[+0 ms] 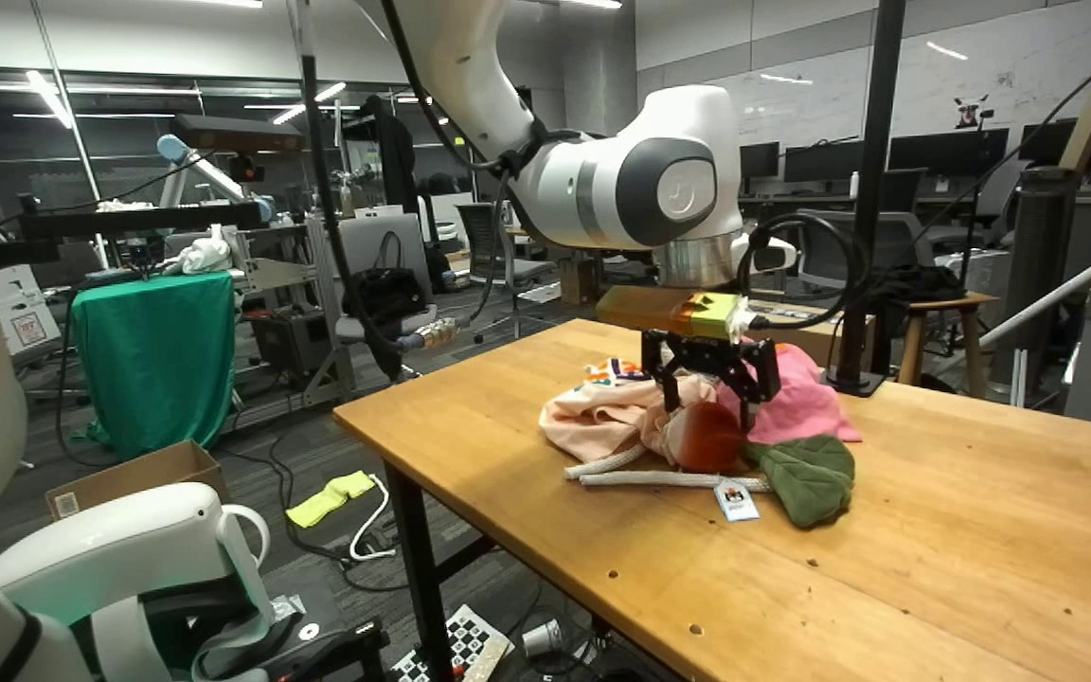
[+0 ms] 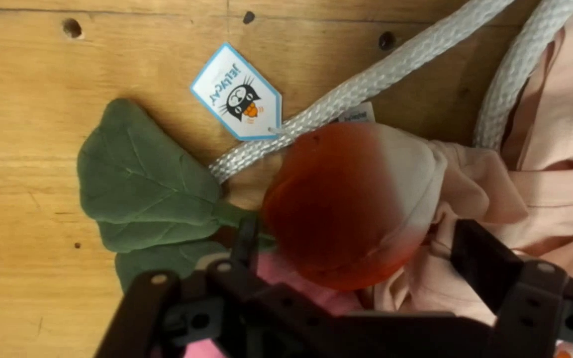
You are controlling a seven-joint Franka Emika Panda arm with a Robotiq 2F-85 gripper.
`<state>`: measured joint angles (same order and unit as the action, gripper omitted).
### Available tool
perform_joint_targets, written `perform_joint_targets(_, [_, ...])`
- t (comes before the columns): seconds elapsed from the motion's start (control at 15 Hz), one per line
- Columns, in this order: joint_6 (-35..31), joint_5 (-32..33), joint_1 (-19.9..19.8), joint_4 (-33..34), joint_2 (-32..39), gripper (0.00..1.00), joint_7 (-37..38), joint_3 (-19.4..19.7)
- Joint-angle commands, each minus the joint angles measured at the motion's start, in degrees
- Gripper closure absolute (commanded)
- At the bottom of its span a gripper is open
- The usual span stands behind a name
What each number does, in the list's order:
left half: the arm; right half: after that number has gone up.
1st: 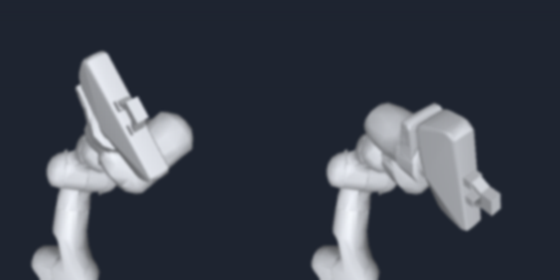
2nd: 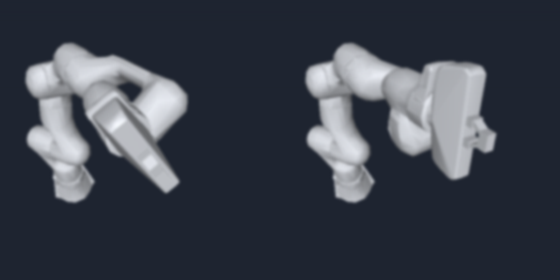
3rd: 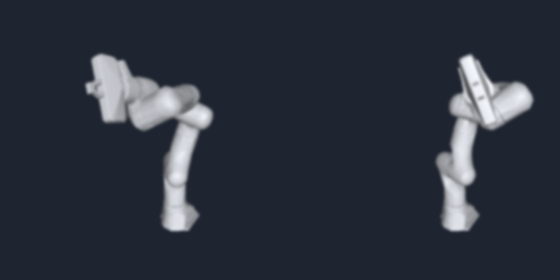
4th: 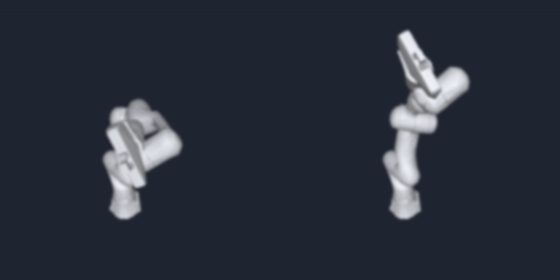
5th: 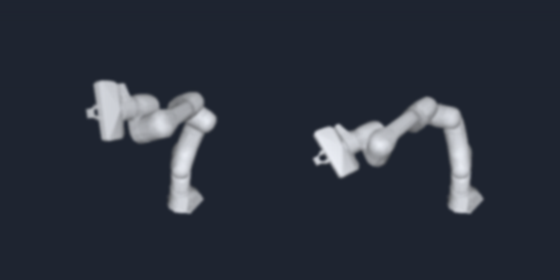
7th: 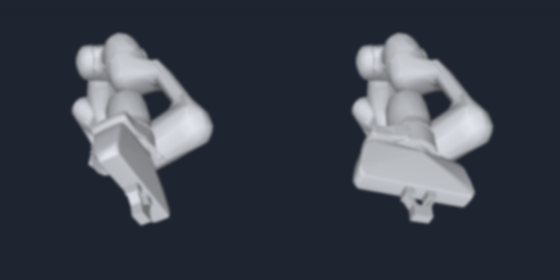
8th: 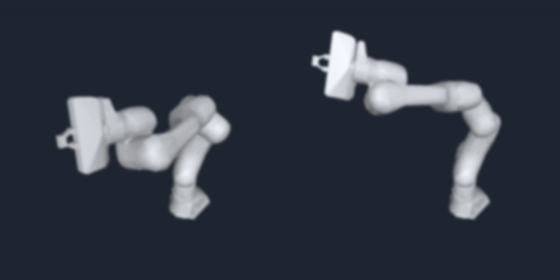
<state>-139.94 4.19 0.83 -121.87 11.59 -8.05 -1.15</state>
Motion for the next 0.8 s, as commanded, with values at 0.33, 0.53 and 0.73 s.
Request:
perform_joint_targets(0.33, [2.26, 3.93, -0.22, 2.58, 0.7, 0.0, 1.66, 1.38])
perform_joint_targets(0.53, [6.28, 4.71, -0.41, 2.46, 0.17, 0.0, 1.36, 1.77])
perform_joint_targets(0.73, [7.75, 5.41, -0.73, 2.75, 0.73, 0.0, 1.43, 2.2])
